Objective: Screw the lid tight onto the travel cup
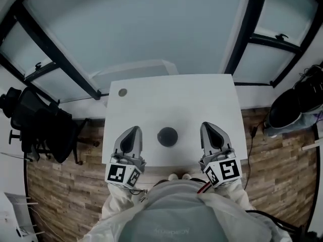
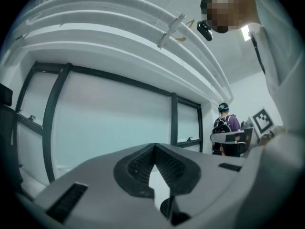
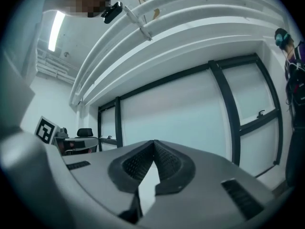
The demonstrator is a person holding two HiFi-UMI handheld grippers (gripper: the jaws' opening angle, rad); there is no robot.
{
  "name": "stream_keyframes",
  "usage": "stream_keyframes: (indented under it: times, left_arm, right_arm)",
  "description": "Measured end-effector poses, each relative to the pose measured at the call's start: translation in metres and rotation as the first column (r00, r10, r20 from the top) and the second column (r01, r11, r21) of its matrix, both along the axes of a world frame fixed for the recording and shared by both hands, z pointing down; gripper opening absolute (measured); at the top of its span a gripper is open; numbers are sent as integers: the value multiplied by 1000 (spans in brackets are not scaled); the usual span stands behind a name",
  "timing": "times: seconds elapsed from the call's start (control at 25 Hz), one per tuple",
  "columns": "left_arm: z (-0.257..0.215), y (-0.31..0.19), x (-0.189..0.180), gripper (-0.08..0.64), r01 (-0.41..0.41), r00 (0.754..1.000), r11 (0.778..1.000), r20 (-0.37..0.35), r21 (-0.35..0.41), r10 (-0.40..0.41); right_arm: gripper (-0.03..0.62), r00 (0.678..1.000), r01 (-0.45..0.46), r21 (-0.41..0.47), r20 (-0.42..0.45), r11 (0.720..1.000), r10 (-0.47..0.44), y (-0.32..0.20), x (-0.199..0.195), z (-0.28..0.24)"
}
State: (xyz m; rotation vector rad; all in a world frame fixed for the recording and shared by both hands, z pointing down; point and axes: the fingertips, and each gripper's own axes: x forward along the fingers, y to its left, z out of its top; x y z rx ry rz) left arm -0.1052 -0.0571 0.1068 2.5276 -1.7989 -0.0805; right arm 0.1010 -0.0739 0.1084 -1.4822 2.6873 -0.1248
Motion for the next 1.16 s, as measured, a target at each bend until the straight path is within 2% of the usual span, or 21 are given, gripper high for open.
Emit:
stream_keyframes:
  times: [0.16, 0.28, 0.32, 0.44, 0.56, 0.68, 0.84, 0.96, 1.16]
  left_arm:
    - [19, 6, 18, 8, 35, 996, 999, 84, -25, -33]
    - [31, 7, 19, 9, 118, 973, 993, 201, -28, -110]
    - [30, 8, 20, 8, 129, 969, 991, 213, -20, -122]
    - [23, 13, 25, 9, 122, 977, 992, 180, -28, -115]
    - [30, 20, 21, 9, 118, 979, 990, 174, -76, -103]
    - [35, 22, 16, 9, 121, 981, 989, 165, -86, -105]
    - [43, 26, 13, 9, 131, 979, 985, 169, -110, -112]
    - [42, 23, 14, 9, 131, 978, 986, 177, -100, -112]
    - [51, 27, 15, 9, 123, 979, 982, 181, -145, -96]
  right_arm:
    - [21, 1000, -28, -58, 7, 998, 29, 11, 7, 12]
    - [21, 1000, -26, -73, -18, 997, 25, 15, 6, 14]
    - [21, 999, -26, -77, -24, 997, 24, 16, 6, 14]
    - [21, 999, -22, -89, -32, 996, 19, 19, 5, 16]
    - [21, 999, -11, -96, -36, 995, 8, 25, 1, 19]
    - [21, 999, 0, -82, -44, 997, -4, 26, -5, 19]
    - [21, 998, -3, -73, -58, 997, -1, 28, -7, 20]
    - [21, 998, -4, -74, -59, 997, 0, 27, -6, 22]
    - [21, 997, -9, -80, -75, 997, 3, 26, -4, 26]
